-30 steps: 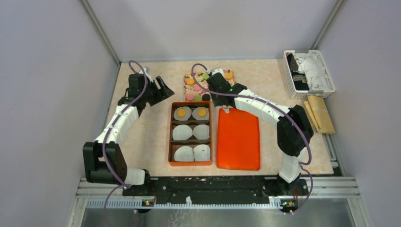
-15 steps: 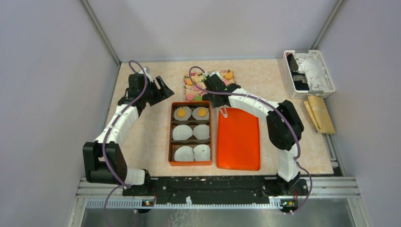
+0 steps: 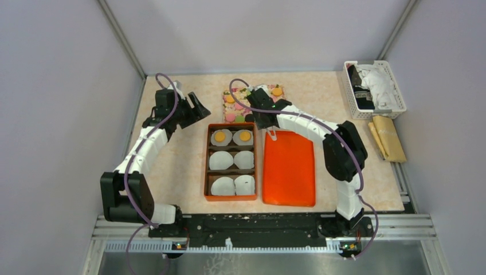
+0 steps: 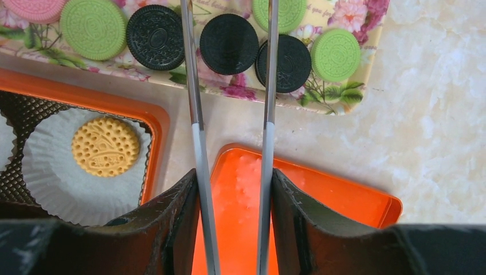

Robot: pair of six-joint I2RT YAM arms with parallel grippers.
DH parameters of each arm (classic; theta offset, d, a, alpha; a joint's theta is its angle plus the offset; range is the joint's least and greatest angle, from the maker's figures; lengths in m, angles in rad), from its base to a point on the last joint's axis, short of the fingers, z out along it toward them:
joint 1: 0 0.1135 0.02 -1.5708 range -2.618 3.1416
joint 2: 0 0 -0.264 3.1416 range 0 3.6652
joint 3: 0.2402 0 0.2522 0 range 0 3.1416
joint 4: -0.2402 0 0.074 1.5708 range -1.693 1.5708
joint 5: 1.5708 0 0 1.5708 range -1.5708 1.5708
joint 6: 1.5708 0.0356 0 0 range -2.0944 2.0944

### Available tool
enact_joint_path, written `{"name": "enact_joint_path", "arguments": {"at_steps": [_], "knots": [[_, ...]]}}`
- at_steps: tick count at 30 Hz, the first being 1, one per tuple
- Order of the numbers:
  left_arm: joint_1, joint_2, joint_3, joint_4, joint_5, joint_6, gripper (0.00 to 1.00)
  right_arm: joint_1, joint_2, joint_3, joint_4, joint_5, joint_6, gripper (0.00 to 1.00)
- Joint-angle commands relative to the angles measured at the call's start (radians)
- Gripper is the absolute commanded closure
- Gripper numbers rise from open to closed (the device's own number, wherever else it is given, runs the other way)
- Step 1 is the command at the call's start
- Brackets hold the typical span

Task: Pack the cookies

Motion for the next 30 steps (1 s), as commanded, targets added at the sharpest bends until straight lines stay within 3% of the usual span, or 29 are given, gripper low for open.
{"name": "enact_joint_path", "arguments": {"at_steps": [1, 19, 30], "knots": [[0.006, -0.029, -0.003, 0.009, 0.004, -0.004, 0.21, -0.017, -0.021, 0.048, -0.004, 0.037, 0.019, 0.57], [0.006, -0.026, 0.0, 0.015, 0.015, -0.01, 0.21, -0.039, 0.075, 0.163, -0.067, -0.041, 0.021, 0.61], [0.008, -0.031, -0.003, 0.015, 0.017, -0.005, 0.21, -0.043, 0.033, 0.165, -0.09, 0.064, 0.029, 0.6]]}}
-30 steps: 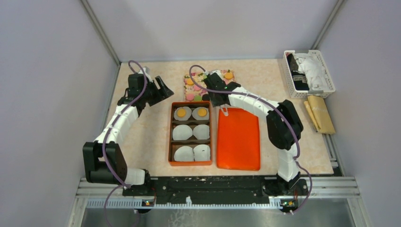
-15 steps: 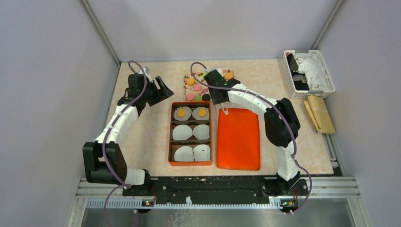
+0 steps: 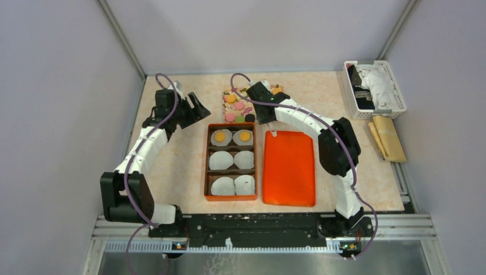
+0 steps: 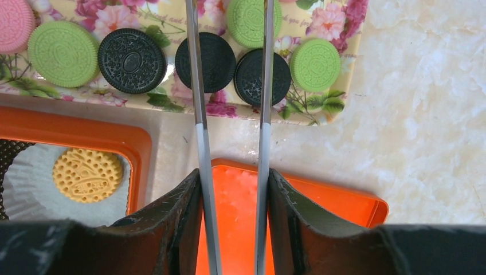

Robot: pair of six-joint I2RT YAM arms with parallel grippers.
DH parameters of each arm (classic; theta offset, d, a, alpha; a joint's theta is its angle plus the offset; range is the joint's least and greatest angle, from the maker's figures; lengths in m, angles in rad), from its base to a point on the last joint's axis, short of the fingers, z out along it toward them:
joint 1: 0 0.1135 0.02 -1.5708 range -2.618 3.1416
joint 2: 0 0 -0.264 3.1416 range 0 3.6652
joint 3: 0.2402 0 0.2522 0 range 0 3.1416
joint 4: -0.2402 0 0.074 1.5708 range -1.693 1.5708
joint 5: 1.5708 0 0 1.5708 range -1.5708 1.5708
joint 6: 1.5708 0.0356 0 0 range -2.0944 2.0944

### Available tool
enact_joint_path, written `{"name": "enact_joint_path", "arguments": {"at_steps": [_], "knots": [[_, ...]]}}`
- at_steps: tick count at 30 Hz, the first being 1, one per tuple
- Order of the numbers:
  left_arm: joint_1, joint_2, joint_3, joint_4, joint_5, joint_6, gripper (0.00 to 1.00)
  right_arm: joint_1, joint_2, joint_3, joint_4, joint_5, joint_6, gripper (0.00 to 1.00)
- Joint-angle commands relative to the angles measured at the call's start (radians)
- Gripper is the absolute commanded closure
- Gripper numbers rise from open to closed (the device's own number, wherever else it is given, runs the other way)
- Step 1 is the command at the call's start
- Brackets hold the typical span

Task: Pack the cookies

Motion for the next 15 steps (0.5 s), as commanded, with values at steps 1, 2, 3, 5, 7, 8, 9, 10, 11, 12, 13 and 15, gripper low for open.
{"name": "enact_joint_path", "arguments": {"at_steps": [1, 2, 3, 5, 7, 8, 9, 10, 11, 12, 13, 15], "knots": [[0.007, -0.03, -0.004, 0.019, 0.014, -0.005, 0.21, -0.008, -0.06, 0.016, 0.022, 0.04, 0.011, 0.6], [0.008, -0.03, -0.004, 0.02, 0.017, -0.006, 0.21, -0.008, -0.063, 0.015, 0.024, 0.039, 0.01, 0.6], [0.008, -0.031, -0.006, 0.018, 0.019, -0.007, 0.21, -0.008, -0.063, 0.017, 0.022, 0.037, 0.01, 0.6], [0.009, -0.035, -0.007, 0.019, 0.021, -0.007, 0.21, -0.007, -0.064, 0.018, 0.02, 0.033, 0.01, 0.6], [0.009, -0.043, -0.01, 0.017, 0.019, -0.007, 0.21, -0.007, -0.058, 0.021, 0.016, 0.034, 0.01, 0.59], [0.009, -0.048, -0.01, 0.017, 0.017, -0.006, 0.21, -0.008, -0.052, 0.029, 0.007, 0.034, 0.013, 0.59], [0.009, -0.052, -0.011, 0.016, 0.015, -0.006, 0.21, -0.008, -0.044, 0.037, -0.003, 0.036, 0.014, 0.58], [0.009, -0.055, -0.012, 0.017, 0.015, -0.005, 0.21, -0.008, -0.037, 0.042, -0.009, 0.038, 0.017, 0.57], [0.009, -0.059, -0.012, 0.016, 0.014, -0.004, 0.21, -0.008, -0.03, 0.046, -0.013, 0.037, 0.019, 0.57], [0.009, -0.06, -0.012, 0.015, 0.014, -0.003, 0.21, -0.008, -0.025, 0.05, -0.017, 0.039, 0.023, 0.56], [0.009, -0.061, -0.012, 0.015, 0.013, -0.003, 0.21, -0.009, -0.019, 0.054, -0.021, 0.039, 0.025, 0.56], [0.009, -0.063, -0.012, 0.013, 0.014, -0.003, 0.21, -0.01, -0.012, 0.06, -0.024, 0.032, 0.027, 0.56]]}}
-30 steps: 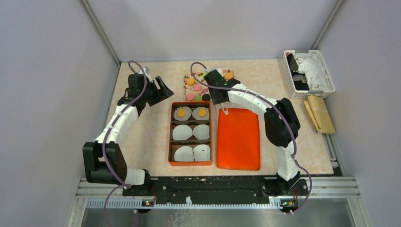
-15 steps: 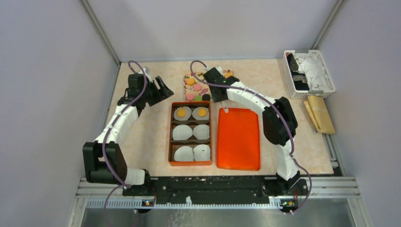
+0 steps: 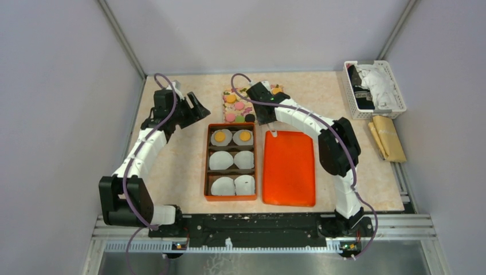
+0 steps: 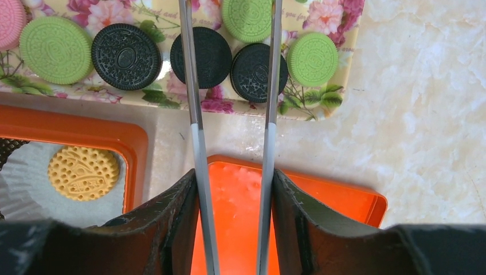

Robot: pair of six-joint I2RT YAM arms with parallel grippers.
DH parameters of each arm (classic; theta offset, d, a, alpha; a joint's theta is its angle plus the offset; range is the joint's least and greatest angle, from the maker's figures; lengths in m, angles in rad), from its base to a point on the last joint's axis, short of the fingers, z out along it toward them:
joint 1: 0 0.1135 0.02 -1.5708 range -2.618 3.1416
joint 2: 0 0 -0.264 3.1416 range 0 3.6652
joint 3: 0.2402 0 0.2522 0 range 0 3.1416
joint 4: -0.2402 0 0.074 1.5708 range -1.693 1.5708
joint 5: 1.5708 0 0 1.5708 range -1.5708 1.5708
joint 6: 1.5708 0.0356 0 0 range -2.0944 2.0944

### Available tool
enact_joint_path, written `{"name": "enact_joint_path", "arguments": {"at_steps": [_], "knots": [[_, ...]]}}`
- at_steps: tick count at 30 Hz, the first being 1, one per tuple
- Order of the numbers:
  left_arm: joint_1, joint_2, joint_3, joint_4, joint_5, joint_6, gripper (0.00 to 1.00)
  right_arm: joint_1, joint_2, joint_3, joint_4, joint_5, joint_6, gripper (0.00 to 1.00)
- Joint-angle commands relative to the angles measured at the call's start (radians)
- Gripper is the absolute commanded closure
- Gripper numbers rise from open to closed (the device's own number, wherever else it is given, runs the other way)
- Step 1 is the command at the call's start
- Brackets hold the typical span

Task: Pack the cookies

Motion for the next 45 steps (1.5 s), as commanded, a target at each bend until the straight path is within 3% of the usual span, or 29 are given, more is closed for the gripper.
{"name": "enact_joint_path", "arguments": {"at_steps": [1, 10, 16, 26, 45], "knots": [[0.008, -0.039, -0.007, 0.015, 0.011, -0.003, 0.21, -0.01, -0.007, 0.062, -0.012, 0.019, 0.02, 0.55], [0.011, -0.036, -0.012, 0.014, 0.008, -0.004, 0.21, -0.011, 0.035, 0.089, -0.005, -0.071, 0.004, 0.6], [0.014, -0.041, -0.012, 0.01, 0.005, -0.002, 0.21, -0.012, 0.067, 0.149, -0.029, -0.12, -0.004, 0.76], [0.019, -0.043, -0.008, 0.009, -0.002, 0.001, 0.21, -0.009, -0.007, 0.099, 0.011, -0.154, -0.001, 0.93], [0.023, -0.056, -0.008, -0.001, -0.021, -0.01, 0.21, 0.162, -0.343, -0.06, 0.017, -0.052, -0.028, 0.96]]}}
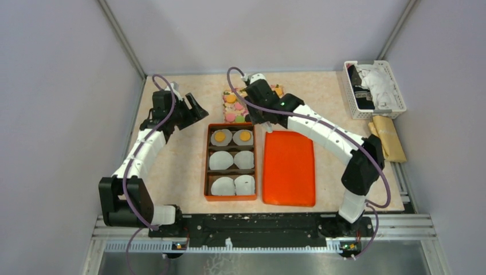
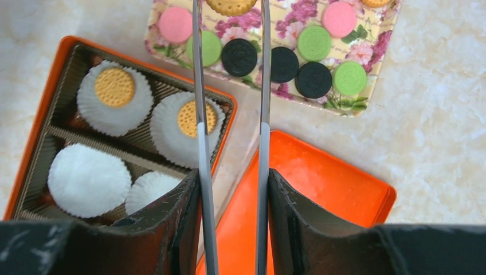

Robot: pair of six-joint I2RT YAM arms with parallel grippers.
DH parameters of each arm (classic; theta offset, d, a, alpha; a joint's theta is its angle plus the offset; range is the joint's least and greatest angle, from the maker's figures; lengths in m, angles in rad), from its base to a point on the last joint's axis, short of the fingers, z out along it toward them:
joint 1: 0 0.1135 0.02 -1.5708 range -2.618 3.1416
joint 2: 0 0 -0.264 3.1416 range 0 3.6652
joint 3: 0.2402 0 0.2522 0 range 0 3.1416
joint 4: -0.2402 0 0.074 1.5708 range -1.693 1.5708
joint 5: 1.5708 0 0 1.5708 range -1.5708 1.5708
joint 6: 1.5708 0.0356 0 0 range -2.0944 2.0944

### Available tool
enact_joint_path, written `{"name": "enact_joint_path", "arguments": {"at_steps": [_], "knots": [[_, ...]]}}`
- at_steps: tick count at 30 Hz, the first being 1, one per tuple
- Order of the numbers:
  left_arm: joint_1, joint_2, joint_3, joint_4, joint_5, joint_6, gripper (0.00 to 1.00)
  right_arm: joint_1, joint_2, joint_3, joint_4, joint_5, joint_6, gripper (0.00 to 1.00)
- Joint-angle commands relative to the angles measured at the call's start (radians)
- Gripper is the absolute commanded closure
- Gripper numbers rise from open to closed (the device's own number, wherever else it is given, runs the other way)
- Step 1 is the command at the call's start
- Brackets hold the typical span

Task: Pack the cookies

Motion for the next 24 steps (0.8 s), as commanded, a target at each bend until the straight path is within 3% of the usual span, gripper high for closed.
{"name": "enact_joint_path", "arguments": {"at_steps": [1, 9, 24], "knots": [[0.009, -0.049, 0.003, 0.01, -0.021, -0.01, 0.21, 0.063, -0.098, -0.037, 0.013, 0.035, -0.008, 0.96], [0.029, -0.051, 0.007, -0.007, -0.056, -0.026, 0.21, 0.246, -0.19, -0.147, -0.015, -0.027, 0.027, 0.95], [0.03, -0.053, 0.002, -0.011, -0.031, -0.028, 0.21, 0.367, -0.218, -0.262, -0.008, -0.07, 0.091, 0.96]]}}
